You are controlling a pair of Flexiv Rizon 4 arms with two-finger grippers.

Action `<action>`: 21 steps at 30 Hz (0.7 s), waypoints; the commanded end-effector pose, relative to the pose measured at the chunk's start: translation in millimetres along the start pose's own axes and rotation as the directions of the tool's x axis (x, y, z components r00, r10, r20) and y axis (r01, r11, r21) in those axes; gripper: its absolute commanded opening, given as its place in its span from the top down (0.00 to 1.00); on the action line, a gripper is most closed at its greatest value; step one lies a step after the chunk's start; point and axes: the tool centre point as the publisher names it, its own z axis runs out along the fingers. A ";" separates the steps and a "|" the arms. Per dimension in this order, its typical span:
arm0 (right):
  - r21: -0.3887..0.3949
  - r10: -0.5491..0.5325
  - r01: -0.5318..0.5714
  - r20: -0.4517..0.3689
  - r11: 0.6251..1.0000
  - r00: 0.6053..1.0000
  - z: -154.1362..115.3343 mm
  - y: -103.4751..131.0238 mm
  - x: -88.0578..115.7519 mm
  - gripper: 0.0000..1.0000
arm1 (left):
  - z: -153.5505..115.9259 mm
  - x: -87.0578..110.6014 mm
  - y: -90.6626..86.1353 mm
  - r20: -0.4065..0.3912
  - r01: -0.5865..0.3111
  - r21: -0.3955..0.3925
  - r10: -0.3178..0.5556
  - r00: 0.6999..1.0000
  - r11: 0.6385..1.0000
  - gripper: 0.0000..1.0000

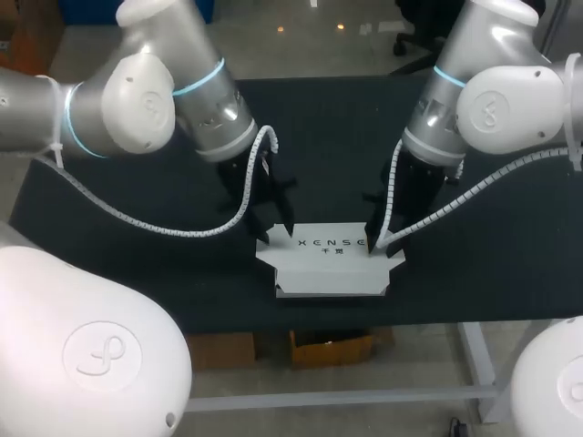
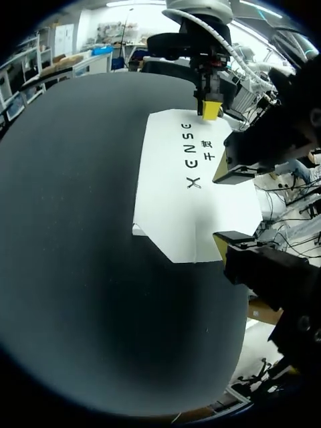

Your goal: Assemble the packaging by folding the flat box into shape, placing the metal phone stand inside, and closing the box properly

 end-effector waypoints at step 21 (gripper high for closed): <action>-0.045 0.009 -0.011 -0.032 0.999 0.999 4.7 -3.4 -4.6 0.62 | 25.3 -6.8 16.7 0.028 0.018 0.110 -0.021 0.999 0.994 0.53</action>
